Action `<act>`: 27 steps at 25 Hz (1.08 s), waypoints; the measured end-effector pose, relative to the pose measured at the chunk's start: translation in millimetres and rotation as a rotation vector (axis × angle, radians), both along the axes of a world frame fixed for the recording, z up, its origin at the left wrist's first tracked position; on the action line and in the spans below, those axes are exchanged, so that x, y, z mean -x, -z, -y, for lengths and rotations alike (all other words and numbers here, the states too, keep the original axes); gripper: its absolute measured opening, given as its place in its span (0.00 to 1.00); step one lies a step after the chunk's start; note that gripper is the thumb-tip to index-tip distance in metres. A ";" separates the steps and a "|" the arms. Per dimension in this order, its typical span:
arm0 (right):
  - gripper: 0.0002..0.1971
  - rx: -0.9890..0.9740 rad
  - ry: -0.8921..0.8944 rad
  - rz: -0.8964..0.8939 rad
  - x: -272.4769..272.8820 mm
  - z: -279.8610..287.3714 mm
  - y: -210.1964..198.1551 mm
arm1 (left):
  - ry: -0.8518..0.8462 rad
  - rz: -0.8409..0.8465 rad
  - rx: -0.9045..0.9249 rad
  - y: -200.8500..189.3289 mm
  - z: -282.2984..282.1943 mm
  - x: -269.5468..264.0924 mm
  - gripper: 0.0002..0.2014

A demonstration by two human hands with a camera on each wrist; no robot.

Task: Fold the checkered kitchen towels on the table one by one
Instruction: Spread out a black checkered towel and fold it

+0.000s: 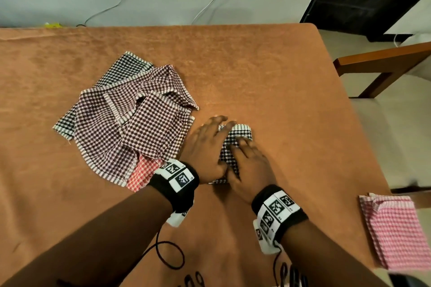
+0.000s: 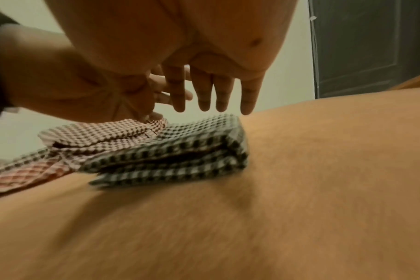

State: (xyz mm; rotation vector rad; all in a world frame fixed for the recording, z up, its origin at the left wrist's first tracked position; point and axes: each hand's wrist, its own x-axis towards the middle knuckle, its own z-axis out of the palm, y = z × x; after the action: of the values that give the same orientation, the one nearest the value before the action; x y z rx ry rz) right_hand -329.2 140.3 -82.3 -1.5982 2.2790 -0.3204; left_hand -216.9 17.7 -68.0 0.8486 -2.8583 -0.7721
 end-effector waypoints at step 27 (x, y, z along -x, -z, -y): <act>0.28 -0.035 0.603 0.599 16.7 -21.6 0.1 | -0.431 -0.111 -0.138 37.3 -33.1 -46.2 0.37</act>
State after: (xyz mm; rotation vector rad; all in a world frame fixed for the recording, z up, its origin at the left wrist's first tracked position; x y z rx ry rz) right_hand -345.8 161.9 -82.4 -0.6231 2.1814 -0.7770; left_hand -170.7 50.8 -105.2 1.3315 -2.4163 -0.9251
